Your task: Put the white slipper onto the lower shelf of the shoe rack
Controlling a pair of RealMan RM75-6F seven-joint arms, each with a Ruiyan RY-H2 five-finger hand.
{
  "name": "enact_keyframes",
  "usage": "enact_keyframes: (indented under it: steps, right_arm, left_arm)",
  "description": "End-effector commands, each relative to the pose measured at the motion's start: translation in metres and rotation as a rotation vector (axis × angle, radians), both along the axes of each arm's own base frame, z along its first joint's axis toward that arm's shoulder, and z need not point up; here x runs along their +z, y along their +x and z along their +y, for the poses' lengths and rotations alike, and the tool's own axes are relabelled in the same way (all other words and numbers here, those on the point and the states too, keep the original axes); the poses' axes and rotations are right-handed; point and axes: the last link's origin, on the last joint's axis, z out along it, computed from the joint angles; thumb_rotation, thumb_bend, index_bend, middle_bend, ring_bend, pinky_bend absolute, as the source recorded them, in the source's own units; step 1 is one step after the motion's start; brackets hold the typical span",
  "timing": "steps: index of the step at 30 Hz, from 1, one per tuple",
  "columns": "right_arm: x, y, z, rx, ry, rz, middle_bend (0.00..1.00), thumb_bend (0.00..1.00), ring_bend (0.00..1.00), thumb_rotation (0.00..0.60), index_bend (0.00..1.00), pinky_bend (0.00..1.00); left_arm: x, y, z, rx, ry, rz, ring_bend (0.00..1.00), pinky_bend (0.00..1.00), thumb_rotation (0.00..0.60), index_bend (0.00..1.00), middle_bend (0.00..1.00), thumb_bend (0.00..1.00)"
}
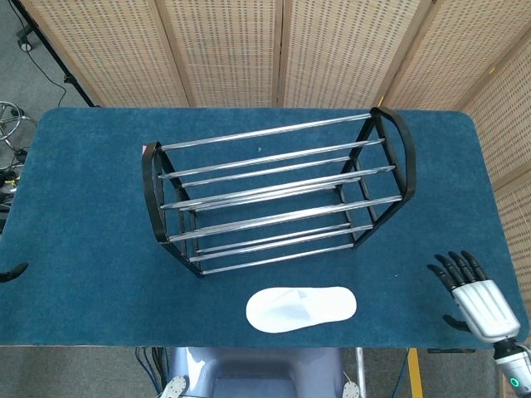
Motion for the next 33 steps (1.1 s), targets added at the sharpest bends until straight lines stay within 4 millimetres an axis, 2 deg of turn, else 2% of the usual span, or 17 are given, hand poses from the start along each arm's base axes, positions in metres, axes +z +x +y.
enact_keyframes:
  steps: [1, 5, 10, 20, 25, 33]
  right_arm:
    - [-0.025, 0.009, -0.012, 0.168, 0.091, 0.005, 0.16, 0.0, 0.07, 0.6, 0.21, 0.05]
    - [-0.035, 0.016, -0.022, 0.292, 0.115, -0.02, 0.18, 0.0, 0.08, 0.6, 0.26, 0.09]
    - [-0.048, 0.028, -0.035, 0.418, 0.149, -0.044, 0.2, 0.0, 0.11, 0.6, 0.25, 0.12]
    - [-0.08, 0.055, -0.064, 0.639, 0.248, 0.001, 0.19, 0.0, 0.11, 0.6, 0.23, 0.13]
    - [-0.097, 0.067, -0.074, 0.715, 0.296, 0.011, 0.17, 0.0, 0.05, 0.6, 0.23, 0.03]
    - [-0.114, 0.078, -0.089, 0.773, 0.347, 0.009, 0.12, 0.0, 0.02, 0.6, 0.22, 0.02]
  left_arm:
    - [-0.002, 0.001, -0.001, 0.001, -0.002, 0.002, 0.0, 0.04, 0.6, 0.0, 0.0, 0.14]
    - [-0.003, 0.0, -0.002, 0.008, -0.006, 0.009, 0.0, 0.04, 0.6, 0.0, 0.0, 0.14]
    - [-0.005, 0.0, -0.002, 0.016, -0.008, 0.017, 0.0, 0.04, 0.6, 0.0, 0.0, 0.14]
    - [-0.01, 0.001, -0.004, 0.013, -0.016, 0.034, 0.0, 0.04, 0.6, 0.0, 0.0, 0.14]
    - [-0.01, 0.0, -0.005, 0.017, -0.014, 0.039, 0.0, 0.04, 0.6, 0.0, 0.0, 0.14]
    - [-0.01, -0.001, -0.006, 0.029, -0.007, 0.042, 0.0, 0.04, 0.6, 0.0, 0.0, 0.14]
